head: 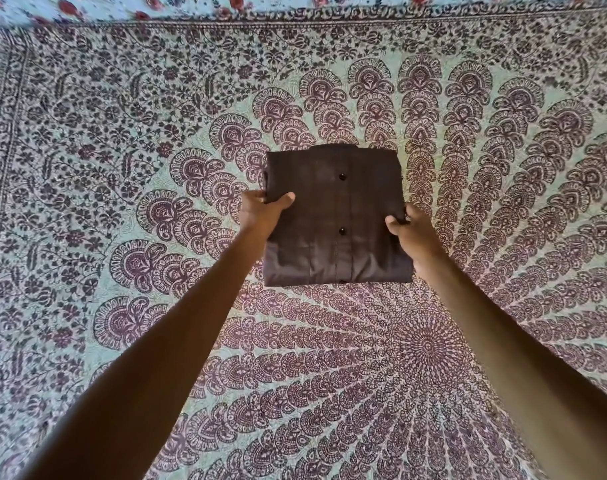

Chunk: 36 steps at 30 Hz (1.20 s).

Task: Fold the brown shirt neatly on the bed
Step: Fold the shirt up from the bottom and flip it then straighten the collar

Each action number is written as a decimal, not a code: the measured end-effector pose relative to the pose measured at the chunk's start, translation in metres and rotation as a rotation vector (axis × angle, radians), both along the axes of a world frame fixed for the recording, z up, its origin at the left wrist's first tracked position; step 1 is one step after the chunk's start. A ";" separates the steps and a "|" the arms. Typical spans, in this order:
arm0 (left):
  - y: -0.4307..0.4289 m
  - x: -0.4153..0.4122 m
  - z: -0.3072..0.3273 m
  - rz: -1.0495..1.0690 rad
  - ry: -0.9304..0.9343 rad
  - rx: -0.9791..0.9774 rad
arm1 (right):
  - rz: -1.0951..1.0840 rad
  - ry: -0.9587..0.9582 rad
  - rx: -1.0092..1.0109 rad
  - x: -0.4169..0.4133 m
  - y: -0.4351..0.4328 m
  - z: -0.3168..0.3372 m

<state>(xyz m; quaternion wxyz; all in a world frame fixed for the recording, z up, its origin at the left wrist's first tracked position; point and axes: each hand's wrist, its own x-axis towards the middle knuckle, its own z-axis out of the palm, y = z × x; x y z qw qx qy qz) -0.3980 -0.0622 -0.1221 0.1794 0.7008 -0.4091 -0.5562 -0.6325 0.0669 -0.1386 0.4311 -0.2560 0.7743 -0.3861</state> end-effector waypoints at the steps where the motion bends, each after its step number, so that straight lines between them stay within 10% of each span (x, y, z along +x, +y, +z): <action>1: -0.004 0.002 -0.004 0.024 0.032 0.019 | 0.017 0.018 -0.014 0.000 0.001 0.000; 28: -0.018 0.010 0.017 -0.101 0.378 0.370 | 0.012 -0.261 0.013 -0.001 0.000 0.002; 36: 0.007 0.006 0.010 0.000 0.090 0.040 | 0.043 0.004 0.076 0.004 -0.003 0.002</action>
